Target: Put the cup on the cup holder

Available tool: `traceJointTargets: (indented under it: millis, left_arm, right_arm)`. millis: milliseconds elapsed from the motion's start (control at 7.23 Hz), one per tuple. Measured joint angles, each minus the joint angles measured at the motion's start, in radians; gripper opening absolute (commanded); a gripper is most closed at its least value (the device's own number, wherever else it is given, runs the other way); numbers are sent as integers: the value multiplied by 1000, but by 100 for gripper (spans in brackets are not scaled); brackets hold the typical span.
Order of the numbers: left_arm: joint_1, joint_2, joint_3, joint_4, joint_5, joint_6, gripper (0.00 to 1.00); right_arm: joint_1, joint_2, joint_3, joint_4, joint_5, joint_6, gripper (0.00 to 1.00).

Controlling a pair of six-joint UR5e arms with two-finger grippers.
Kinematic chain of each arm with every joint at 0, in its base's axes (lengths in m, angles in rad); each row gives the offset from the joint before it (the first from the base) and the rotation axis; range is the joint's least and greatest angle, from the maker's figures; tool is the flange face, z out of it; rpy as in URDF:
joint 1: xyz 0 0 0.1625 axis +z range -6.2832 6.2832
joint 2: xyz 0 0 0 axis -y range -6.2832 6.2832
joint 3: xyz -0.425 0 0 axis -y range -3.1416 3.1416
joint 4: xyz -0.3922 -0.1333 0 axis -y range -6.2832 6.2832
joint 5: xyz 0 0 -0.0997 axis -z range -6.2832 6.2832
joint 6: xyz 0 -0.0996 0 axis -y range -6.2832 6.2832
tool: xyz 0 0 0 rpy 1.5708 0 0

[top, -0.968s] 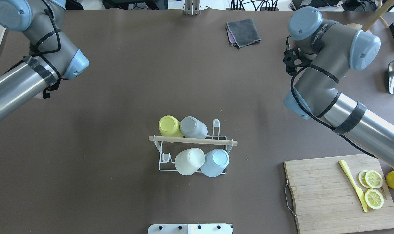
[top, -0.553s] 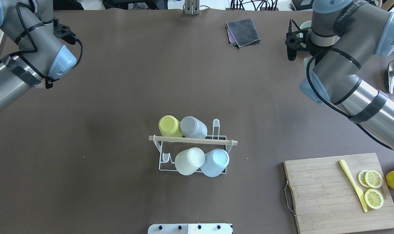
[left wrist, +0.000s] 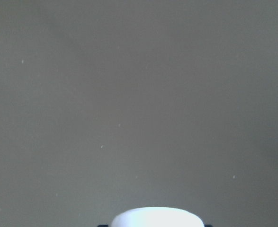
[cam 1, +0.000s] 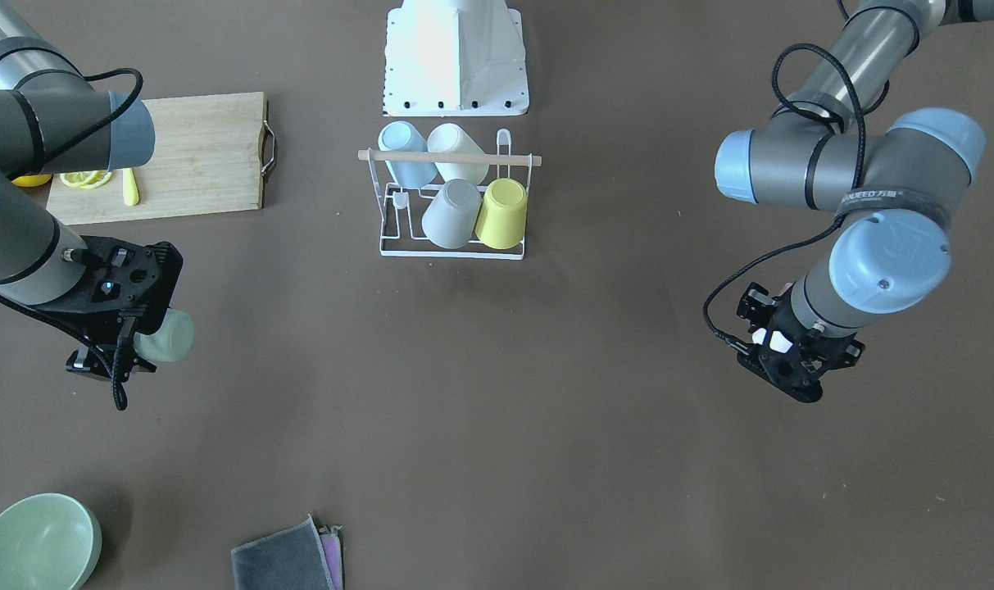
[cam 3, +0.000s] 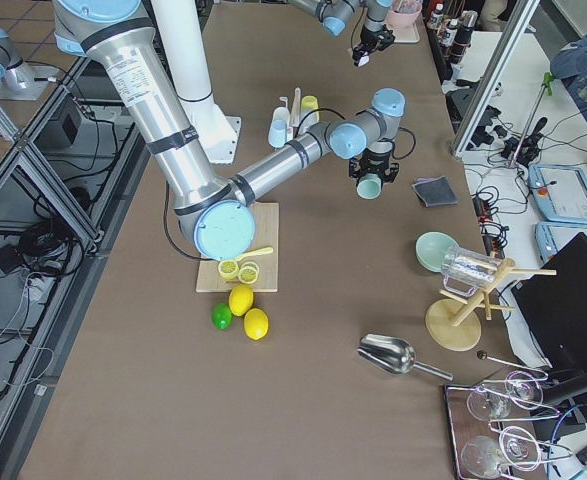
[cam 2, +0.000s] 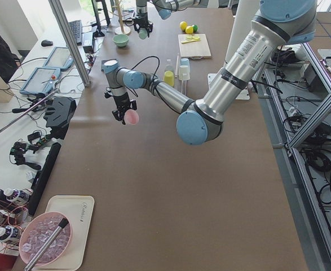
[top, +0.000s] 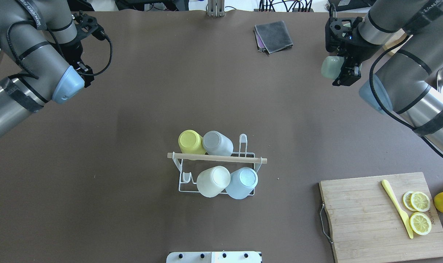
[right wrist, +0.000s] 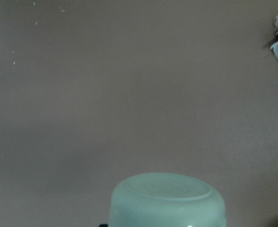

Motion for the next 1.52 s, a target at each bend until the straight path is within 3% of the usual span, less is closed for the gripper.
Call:
traceJointTargets:
  millis: [415,691,1106,1521]
  left_arm:
    - [9,14,-56,-350,0,-195,0]
    - [15,32,-155,-532,0,-344,0]
    - [72,78,-230,-890,76,-568,0]
    - [231,134,-248,-1283,408,-638,0]
  right_arm:
    - [-47,-27,2,450,51,526,0]
    - [-115,-28,29,689,-24,867,0]
    - [-168,-37,161,798,-146,1092,0]
    - [-268,-77,245,830,-321,1199,0]
